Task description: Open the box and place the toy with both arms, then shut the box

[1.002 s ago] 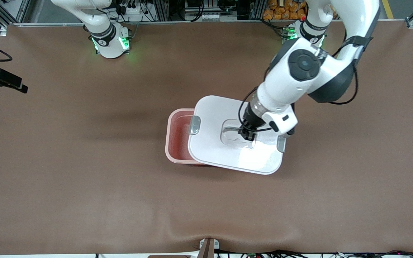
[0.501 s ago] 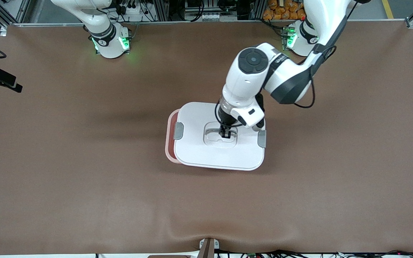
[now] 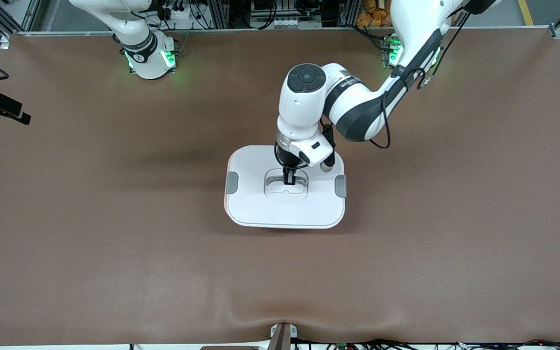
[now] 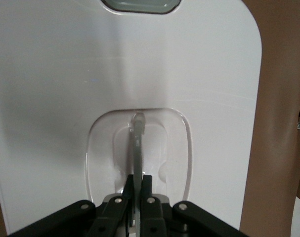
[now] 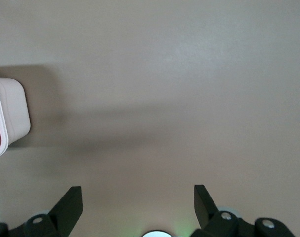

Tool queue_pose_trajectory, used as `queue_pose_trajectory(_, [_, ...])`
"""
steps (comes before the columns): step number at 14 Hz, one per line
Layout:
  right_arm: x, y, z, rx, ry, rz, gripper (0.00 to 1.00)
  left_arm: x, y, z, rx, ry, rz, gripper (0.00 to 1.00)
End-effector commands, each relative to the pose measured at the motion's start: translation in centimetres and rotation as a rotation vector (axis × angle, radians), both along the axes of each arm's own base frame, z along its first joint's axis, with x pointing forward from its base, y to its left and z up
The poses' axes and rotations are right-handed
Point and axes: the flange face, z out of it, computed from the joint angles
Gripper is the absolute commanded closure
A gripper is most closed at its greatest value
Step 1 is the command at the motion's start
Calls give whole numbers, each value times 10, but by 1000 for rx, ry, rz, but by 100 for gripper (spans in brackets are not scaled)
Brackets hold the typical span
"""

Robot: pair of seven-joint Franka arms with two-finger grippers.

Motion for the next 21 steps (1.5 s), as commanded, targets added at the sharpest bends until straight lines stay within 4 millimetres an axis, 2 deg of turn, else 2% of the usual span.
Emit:
queue_pose_trajectory(1, [8, -6, -10, -15, 30, -1, 0, -5, -11, -6, -10, -26, 11, 100])
queue_pose_trajectory(6, [10, -15, -12, -18, 25, -19, 0, -7, -15, -20, 19, -47, 21, 100])
queue_pose_trajectory(21, [16, -14, -20, -17, 37, -15, 0, -16, -23, -35, 32, -34, -2, 100])
